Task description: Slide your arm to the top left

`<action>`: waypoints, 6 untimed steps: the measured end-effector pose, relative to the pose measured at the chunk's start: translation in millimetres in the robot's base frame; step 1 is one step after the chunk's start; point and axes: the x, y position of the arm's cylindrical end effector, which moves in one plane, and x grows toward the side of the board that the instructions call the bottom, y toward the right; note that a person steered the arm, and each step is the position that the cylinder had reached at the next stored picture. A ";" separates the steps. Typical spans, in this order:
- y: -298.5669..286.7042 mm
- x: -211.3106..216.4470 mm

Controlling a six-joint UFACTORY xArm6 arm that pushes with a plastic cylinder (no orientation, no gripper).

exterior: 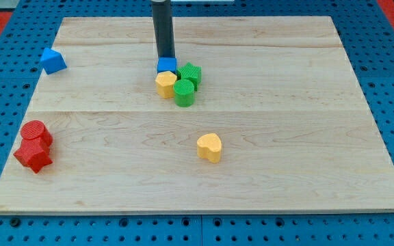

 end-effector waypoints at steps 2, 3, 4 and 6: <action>-79.0 -74.0; -173.5 -111.0; -230.7 -87.9; -222.7 -24.2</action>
